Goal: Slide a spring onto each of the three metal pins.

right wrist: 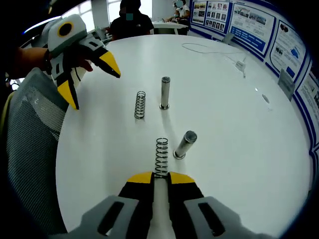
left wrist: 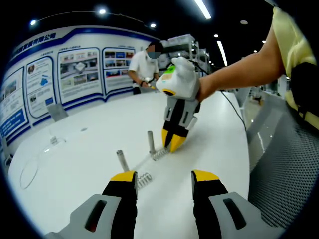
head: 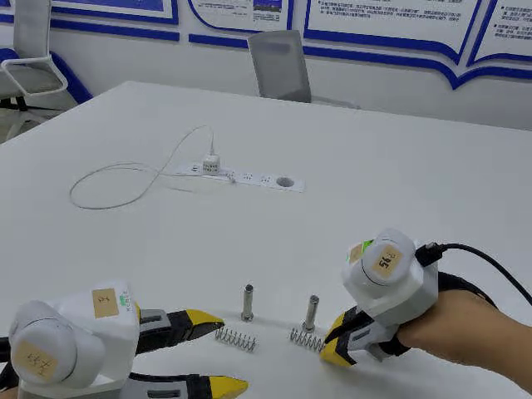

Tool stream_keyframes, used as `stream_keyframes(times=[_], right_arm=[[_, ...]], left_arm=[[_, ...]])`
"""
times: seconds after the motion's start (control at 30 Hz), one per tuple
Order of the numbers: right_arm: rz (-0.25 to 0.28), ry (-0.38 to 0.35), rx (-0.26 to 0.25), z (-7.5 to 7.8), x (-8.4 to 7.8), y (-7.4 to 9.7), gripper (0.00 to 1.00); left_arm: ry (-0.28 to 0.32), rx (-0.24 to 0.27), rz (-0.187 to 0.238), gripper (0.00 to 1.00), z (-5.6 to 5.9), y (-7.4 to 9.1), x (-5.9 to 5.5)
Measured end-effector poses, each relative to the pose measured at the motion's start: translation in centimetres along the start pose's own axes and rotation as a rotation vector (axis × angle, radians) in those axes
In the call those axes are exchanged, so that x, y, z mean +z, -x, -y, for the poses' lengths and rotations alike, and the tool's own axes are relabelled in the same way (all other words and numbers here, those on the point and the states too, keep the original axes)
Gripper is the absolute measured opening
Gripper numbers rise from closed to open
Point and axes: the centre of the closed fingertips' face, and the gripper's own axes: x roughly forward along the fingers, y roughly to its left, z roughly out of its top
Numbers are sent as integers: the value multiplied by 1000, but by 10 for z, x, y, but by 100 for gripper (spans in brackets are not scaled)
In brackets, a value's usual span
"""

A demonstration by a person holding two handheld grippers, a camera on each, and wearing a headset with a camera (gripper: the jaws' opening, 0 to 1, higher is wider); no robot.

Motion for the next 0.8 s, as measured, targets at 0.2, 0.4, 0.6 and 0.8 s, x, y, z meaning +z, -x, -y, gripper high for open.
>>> stream_keyframes(times=[0.2, 0.4, 0.6, 0.8], right_arm=[[1, -13, 6, 0, 0, -1, 12], [-4, -9, 7, -1, 0, 0, 12], [-11, 1, 14, -6, -3, 5, 12], [-14, 22, 20, -11, -2, 13, 11]], left_arm=[[-1, 1, -3, 44, 0, 0, 0], [-8, -2, -1, 44, 1, 0, 2], [-18, -14, -8, 44, 5, -3, 2], [-29, -29, -10, 43, 8, -7, 4]])
